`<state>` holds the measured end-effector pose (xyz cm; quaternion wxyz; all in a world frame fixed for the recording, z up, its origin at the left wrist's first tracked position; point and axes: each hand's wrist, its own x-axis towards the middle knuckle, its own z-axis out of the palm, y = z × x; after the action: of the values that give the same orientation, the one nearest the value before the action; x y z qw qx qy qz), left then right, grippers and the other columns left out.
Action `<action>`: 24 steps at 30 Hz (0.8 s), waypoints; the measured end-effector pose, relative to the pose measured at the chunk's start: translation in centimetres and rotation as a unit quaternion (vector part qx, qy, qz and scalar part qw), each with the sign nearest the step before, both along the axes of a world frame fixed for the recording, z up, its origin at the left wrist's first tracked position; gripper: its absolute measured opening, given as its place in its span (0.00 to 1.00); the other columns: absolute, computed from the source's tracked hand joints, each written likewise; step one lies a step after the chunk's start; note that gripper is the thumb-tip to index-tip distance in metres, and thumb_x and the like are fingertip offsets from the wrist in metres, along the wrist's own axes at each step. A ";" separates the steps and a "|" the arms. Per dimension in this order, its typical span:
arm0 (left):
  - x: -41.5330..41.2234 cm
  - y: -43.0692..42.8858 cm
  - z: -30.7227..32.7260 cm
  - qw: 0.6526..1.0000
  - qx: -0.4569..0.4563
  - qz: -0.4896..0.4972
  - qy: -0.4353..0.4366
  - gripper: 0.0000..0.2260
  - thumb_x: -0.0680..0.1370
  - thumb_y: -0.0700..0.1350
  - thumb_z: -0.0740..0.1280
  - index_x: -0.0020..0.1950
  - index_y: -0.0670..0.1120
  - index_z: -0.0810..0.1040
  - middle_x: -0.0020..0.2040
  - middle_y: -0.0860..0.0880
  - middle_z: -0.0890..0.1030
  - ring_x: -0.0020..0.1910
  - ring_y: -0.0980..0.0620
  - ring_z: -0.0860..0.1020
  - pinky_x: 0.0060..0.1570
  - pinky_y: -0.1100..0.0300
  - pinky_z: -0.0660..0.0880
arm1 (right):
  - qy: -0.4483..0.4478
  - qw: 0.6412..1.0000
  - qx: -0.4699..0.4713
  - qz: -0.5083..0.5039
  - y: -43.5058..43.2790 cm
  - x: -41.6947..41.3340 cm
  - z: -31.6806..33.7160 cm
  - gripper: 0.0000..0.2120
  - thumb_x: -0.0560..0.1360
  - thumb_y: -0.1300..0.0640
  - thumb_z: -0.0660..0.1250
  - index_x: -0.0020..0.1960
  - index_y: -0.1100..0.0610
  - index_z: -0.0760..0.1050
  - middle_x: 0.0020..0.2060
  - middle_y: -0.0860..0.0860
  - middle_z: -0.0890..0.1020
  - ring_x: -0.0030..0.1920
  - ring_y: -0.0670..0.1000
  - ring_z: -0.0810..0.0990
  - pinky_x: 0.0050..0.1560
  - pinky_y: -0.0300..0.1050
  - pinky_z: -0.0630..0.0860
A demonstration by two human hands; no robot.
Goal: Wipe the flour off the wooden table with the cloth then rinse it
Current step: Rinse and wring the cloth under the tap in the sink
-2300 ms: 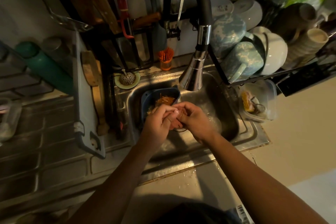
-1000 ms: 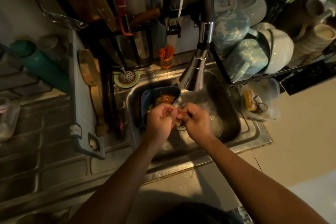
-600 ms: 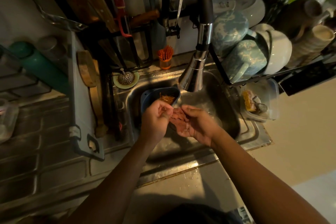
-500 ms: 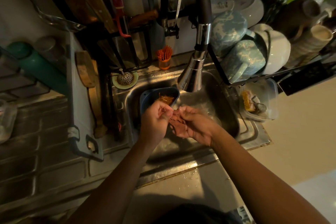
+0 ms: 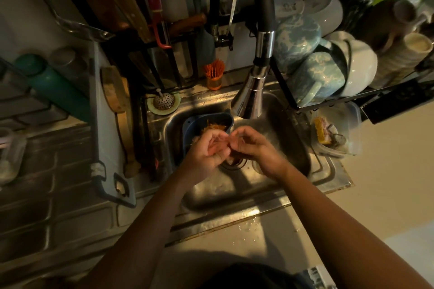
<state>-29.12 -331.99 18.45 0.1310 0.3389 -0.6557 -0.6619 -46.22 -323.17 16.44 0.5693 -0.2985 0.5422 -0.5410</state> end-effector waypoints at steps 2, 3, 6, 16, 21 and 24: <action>0.6 -0.7 0.2 0.999 -0.004 -0.042 -0.011 0.26 0.73 0.41 0.70 0.69 0.60 0.73 0.68 0.45 0.72 0.65 0.51 0.76 0.62 0.55 0.76 | 0.057 0.997 -0.004 0.059 -0.4 0.0 0.9 0.21 0.73 0.56 0.76 0.64 0.51 0.76 0.55 0.50 0.83 0.59 0.53 0.82 0.61 0.50 0.80; 0.9 -0.8 0.3 0.999 0.006 -0.041 0.002 0.30 0.71 0.41 0.70 0.71 0.62 0.71 0.70 0.43 0.70 0.68 0.48 0.74 0.66 0.51 0.74 | 0.086 0.994 -0.006 0.068 -0.6 0.3 1.1 0.24 0.72 0.57 0.77 0.66 0.50 0.76 0.56 0.49 0.83 0.59 0.52 0.82 0.61 0.50 0.80; 1.1 -0.3 1.5 0.998 0.008 0.036 0.046 0.33 0.72 0.36 0.72 0.73 0.59 0.68 0.67 0.45 0.75 0.63 0.50 0.78 0.59 0.55 0.78 | 0.069 0.997 -0.012 0.011 -1.3 0.9 1.3 0.18 0.74 0.61 0.75 0.62 0.54 0.77 0.53 0.51 0.85 0.54 0.50 0.84 0.55 0.46 0.82; 1.8 0.6 1.6 0.972 -0.193 0.125 -0.041 0.14 0.75 0.38 0.73 0.55 0.55 0.83 0.48 0.55 0.86 0.48 0.57 0.84 0.50 0.57 0.80 | -0.013 0.999 0.010 0.035 -0.8 1.9 1.9 0.21 0.71 0.55 0.74 0.63 0.53 0.73 0.56 0.56 0.82 0.54 0.53 0.84 0.55 0.49 0.82; 1.8 0.9 1.1 0.953 -0.275 0.106 -0.070 0.12 0.80 0.40 0.65 0.62 0.48 0.82 0.53 0.54 0.84 0.50 0.63 0.81 0.52 0.68 0.77 | 0.060 0.995 -0.068 0.046 -1.0 1.8 2.2 0.11 0.75 0.65 0.72 0.55 0.55 0.80 0.47 0.50 0.86 0.49 0.49 0.85 0.50 0.41 0.80; 1.3 1.7 0.8 0.954 -0.251 0.157 -0.050 0.12 0.81 0.35 0.63 0.58 0.45 0.83 0.49 0.53 0.84 0.45 0.67 0.81 0.46 0.71 0.78 | 0.107 0.993 -0.059 0.005 -1.1 2.5 2.2 0.14 0.74 0.73 0.70 0.47 0.54 0.78 0.38 0.45 0.85 0.39 0.43 0.83 0.42 0.37 0.79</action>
<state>-27.79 -330.30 19.23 0.2806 0.4266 -0.7449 -0.4295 -43.72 -324.31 18.68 0.4922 -0.3903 0.5656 -0.5344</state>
